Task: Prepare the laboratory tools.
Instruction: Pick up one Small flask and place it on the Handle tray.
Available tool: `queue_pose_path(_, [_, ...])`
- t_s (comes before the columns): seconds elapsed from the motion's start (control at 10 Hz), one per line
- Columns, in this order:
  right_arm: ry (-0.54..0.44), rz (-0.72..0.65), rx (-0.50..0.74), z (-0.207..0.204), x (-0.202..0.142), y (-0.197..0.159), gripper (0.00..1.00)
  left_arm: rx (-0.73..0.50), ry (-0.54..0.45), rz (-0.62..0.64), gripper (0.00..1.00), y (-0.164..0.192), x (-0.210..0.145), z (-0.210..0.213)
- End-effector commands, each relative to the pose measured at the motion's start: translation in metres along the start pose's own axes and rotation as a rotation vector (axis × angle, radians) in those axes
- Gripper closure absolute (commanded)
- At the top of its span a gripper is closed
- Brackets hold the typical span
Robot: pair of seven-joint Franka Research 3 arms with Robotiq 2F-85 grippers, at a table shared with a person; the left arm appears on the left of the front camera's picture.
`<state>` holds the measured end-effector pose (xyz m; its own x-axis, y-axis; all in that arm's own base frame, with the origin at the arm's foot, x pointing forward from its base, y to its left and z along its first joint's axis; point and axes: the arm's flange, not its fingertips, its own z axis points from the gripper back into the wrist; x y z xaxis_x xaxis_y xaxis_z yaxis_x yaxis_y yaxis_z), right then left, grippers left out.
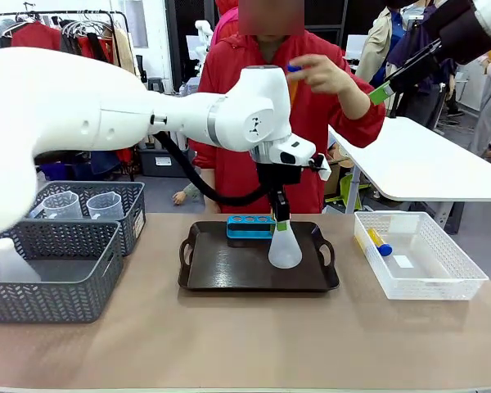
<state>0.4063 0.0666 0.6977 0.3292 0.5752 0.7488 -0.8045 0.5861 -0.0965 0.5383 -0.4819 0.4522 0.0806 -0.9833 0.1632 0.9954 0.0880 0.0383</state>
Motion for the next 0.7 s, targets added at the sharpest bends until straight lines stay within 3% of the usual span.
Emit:
queue_pose_path(0.0, [-0.008, -0.001, 0.007, 0.001, 0.000, 0.000, 0.00, -0.003, 0.031, -0.038, 1.00, 0.010, 0.008, 0.000])
queue_pose_path(0.3, [-0.008, -0.001, 0.007, 0.001, 0.000, 0.000, 0.00, -0.016, 0.040, -0.053, 1.00, 0.018, 0.012, -0.017])
queue_pose_path(0.4, [-0.008, -0.001, 0.007, 0.001, 0.000, 0.000, 0.00, -0.020, 0.042, -0.050, 0.93, 0.019, 0.013, -0.019])
queue_pose_path(0.6, [-0.008, -0.001, 0.007, 0.001, 0.000, 0.000, 0.00, -0.025, 0.034, -0.043, 0.55, 0.018, 0.012, -0.018])
